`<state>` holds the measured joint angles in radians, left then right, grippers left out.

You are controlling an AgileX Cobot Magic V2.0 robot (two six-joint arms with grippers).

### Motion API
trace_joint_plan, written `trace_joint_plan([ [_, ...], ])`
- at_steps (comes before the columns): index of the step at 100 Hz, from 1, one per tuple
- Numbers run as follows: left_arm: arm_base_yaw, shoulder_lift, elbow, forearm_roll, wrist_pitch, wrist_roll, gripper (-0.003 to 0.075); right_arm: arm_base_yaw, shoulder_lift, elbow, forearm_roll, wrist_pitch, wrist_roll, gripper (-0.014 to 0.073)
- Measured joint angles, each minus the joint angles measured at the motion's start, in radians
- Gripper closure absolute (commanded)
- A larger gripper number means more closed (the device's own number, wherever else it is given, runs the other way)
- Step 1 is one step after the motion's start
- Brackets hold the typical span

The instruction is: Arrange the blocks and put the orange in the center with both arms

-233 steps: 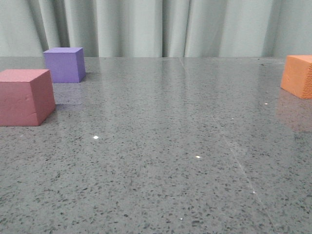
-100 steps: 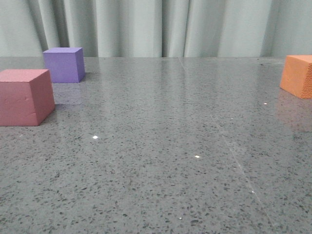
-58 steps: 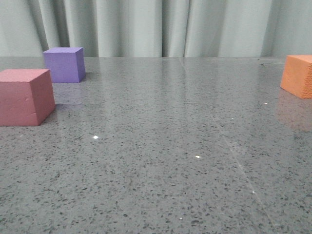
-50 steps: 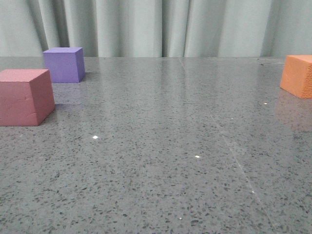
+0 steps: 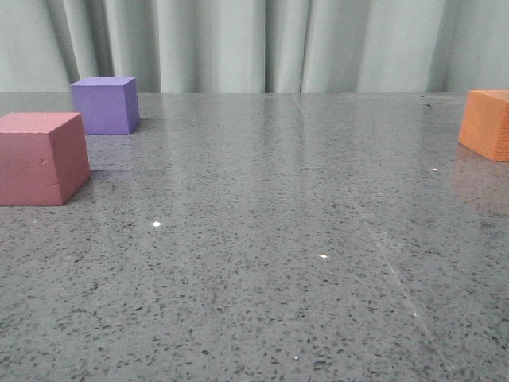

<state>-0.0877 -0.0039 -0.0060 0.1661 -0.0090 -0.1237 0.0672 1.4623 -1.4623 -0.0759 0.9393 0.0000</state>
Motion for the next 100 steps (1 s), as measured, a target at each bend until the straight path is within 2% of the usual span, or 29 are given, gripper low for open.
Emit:
trace_joint_plan([
  [24,0.000,0.000,0.000,0.000,0.000,0.000,0.0739,-0.075,0.085,-0.011,0.124,0.013,-0.069,0.0011],
  [100,0.000,0.000,0.000,0.000,0.000,0.000,0.0739,-0.079,0.220,-0.012,0.132,0.013,-0.077,0.0011],
])
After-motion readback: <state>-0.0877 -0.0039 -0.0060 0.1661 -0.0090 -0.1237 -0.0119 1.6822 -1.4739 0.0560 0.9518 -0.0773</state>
